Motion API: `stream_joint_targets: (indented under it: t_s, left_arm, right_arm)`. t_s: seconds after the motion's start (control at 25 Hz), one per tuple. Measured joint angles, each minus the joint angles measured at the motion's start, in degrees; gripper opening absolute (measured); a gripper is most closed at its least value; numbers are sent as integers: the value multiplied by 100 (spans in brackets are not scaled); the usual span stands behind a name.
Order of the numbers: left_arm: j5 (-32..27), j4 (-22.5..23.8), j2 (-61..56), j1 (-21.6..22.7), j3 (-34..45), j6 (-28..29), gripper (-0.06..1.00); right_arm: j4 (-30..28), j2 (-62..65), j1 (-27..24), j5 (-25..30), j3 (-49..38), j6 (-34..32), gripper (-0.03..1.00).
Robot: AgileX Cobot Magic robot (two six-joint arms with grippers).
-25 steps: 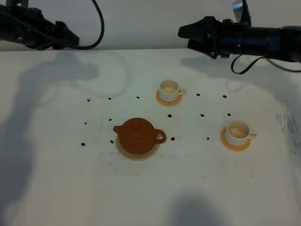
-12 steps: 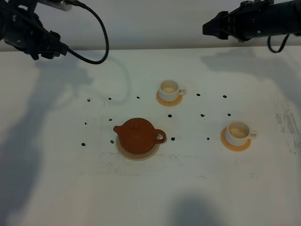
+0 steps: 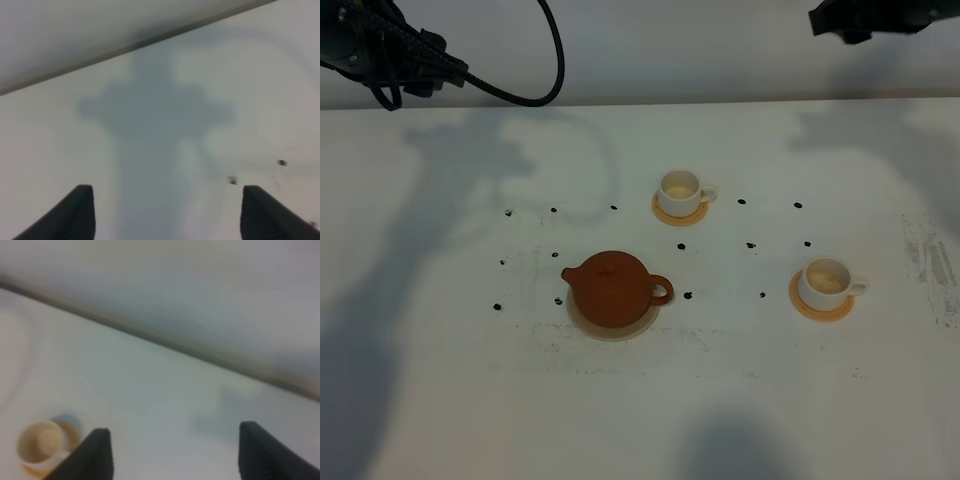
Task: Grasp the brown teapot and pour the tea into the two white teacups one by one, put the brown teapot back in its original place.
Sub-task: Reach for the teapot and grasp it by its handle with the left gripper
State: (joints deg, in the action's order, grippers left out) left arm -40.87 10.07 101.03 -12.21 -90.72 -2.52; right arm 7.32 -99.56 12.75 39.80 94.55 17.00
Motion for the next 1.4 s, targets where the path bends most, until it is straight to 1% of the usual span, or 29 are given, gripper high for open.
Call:
stream_joint_targets:
  t_s: [0.08, 0.16, 0.24, 0.32, 0.48, 0.56, 0.72, 0.88, 0.96, 1.12, 1.2, 1.4]
  left_arm:
    - [-96, -219, -123, 0, 0, -78, 60]
    - [-90, -371, -287, 0, 74, -155, 60]
    - [13, -488, -557, 0, 258, -224, 60]
    - [299, -535, -862, 0, 574, -233, 60]
    - [995, -552, -1494, 51, 1445, -81, 60]
    - [1231, -553, -1724, 116, 1869, 46, 60]
    - [1602, -586, -1954, 207, 2517, 171, 60]
    - [1754, -693, -1967, 214, 3014, 207, 60]
    - [1847, -709, -1967, 219, 3233, 214, 60]
    - [2160, -766, -1967, 219, 3560, 214, 60]
    - [2212, -828, -1967, 219, 3598, 189, 60]
    - [2300, -858, -1971, 219, 3606, 154, 60]
  right_arm:
    - [-732, 331, 188, 199, 0, -422, 54]
    - [-1281, 627, 367, 407, 0, -697, 54]
    - [-1673, 907, 502, 605, 0, -939, 54]
    - [-1832, 1212, 542, 775, 0, -1076, 54]
    - [-1916, 1838, 550, 1226, -32, -1167, 52]
    - [-1934, 2185, 550, 1291, -178, -1173, 52]
    - [-1956, 2957, 555, 1335, -770, -1179, 52]
    - [-1975, 3738, 579, 1384, -1568, -1273, 52]
    - [-1975, 4114, 579, 1392, -1944, -1341, 52]
    - [-1975, 4913, 579, 1664, -2692, -1449, 52]
    - [-1975, 5352, 579, 1798, -3061, -1518, 52]
    - [-1969, 6356, 579, 2031, -3668, -1775, 52]
